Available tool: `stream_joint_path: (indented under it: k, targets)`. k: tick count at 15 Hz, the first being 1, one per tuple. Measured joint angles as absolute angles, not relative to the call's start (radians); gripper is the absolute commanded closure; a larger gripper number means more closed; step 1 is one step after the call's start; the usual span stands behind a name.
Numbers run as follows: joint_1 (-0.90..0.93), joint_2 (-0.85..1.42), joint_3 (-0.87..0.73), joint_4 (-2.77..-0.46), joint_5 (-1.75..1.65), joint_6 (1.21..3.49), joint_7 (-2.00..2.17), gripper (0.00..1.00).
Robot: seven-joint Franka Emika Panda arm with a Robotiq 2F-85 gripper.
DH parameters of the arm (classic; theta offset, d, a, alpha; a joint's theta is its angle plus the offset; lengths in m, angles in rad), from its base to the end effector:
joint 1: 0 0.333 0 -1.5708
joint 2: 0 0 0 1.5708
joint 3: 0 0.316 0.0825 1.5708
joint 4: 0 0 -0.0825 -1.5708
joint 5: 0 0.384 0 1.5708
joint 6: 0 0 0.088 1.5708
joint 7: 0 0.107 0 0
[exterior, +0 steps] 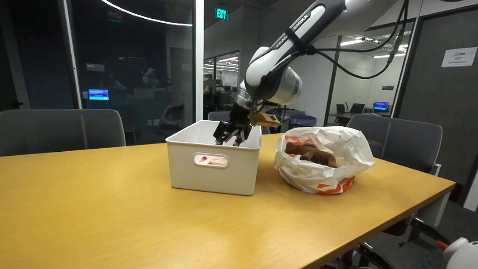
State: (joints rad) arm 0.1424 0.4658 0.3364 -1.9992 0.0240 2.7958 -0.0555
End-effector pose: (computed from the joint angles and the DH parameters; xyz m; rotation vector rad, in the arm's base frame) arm 0.5741 0.2827 0.2729 -2.8085 -0.6472 -0.4580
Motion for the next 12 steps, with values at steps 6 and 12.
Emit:
stream_joint_path:
  k: [6, 12]
  targets:
    - [0.164, 0.515, 0.297, -1.999, 0.024, 2.659, -0.054, 0.28]
    - [0.187, 0.518, 0.279, -1.993, 0.024, 2.649, -0.055, 0.74]
